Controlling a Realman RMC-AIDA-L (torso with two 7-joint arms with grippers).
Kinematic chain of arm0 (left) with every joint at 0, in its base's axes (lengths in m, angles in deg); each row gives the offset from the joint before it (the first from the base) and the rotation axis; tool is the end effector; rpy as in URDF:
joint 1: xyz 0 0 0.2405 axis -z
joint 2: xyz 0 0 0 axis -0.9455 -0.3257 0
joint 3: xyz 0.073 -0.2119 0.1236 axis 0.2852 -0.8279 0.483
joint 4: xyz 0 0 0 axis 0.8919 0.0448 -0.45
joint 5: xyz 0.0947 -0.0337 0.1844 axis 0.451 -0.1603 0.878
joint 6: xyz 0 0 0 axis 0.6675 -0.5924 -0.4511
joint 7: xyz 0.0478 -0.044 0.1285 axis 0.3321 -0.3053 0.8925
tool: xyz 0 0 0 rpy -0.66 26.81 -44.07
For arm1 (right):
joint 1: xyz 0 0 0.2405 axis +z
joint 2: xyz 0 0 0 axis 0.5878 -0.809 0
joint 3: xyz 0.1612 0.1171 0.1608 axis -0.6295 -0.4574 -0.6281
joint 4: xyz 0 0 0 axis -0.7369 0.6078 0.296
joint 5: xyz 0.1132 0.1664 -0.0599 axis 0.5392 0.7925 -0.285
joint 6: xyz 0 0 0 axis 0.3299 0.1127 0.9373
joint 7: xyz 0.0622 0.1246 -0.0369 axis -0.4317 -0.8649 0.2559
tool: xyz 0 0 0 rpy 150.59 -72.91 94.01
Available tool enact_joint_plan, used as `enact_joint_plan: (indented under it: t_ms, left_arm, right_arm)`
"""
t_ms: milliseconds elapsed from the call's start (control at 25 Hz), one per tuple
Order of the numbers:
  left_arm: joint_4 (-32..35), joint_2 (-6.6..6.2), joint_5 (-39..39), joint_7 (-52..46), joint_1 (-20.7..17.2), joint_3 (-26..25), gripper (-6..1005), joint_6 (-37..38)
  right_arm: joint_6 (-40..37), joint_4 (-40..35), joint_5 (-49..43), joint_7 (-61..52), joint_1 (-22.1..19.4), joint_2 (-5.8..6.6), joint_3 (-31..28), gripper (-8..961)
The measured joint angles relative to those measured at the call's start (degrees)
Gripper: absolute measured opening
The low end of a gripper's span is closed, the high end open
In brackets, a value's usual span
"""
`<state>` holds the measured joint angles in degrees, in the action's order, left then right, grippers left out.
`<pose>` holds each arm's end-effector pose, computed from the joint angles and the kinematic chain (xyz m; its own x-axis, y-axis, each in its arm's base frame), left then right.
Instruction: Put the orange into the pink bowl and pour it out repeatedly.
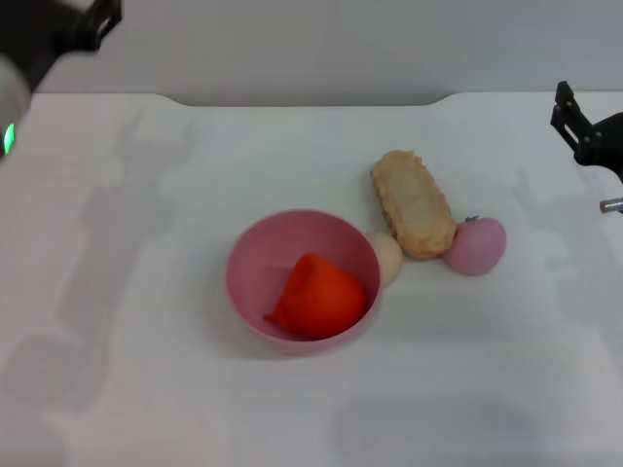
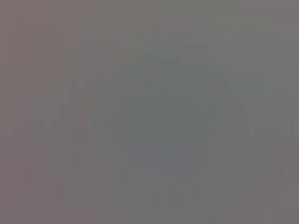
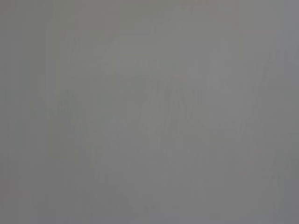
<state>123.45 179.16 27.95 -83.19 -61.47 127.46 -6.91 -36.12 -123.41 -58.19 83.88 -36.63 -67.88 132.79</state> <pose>-0.2110 0.3846 0.0533 0.8345 0.0369 0.5498 0.5472 -0.1729 -0.8190 0.2609 0.3179 -0.0019 0.8119 -0.0095 -0.5837 -0.5790 -0.1405 -0.8031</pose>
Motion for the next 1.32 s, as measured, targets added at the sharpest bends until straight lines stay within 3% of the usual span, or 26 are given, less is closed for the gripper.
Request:
enact_joint_plan:
  t_ms: [40, 80, 120, 280, 440, 880, 1320]
  left_arm:
    - [0.0, 0.0, 0.0, 0.0, 0.0, 0.0, 797, 0.0]
    - [-9.1, 0.09, -0.2, -1.3, -0.9, 2.5, 797, 13.6]
    - [-13.2, 0.12, -0.2, -2.7, -0.9, 3.6, 797, 19.1]
    - [-26.5, 0.03, -0.2, -7.9, 1.5, 6.9, 797, 31.2]
    - [-30.6, 0.22, -0.2, -8.6, 2.5, 7.8, 797, 33.3]
    - [-32.8, 0.44, -1.8, -9.3, 2.6, 8.2, 797, 34.6]
    - [-36.6, 0.46, -3.2, -9.8, 5.4, 8.0, 797, 35.2]
  right_arm:
    - [-1.9, 1.7, 0.0, -0.6, 0.5, 0.0, 0.4, 794]
    - [-4.0, 3.4, 0.0, -1.6, 0.9, 0.0, 1.0, 794]
    - [-5.8, 4.7, 0.0, -2.3, 1.2, -0.02, 1.5, 794]
    - [-13.1, 9.4, 0.0, -3.9, 1.9, -0.15, 3.4, 795]
    - [-16.1, 10.9, 0.0, -5.7, 1.7, -0.17, 4.0, 795]
    - [-17.4, 15.5, 0.0, -12.5, 2.1, -0.13, 3.4, 795]
    - [-17.7, 16.7, 0.0, -12.4, 4.1, 0.11, 1.6, 795]
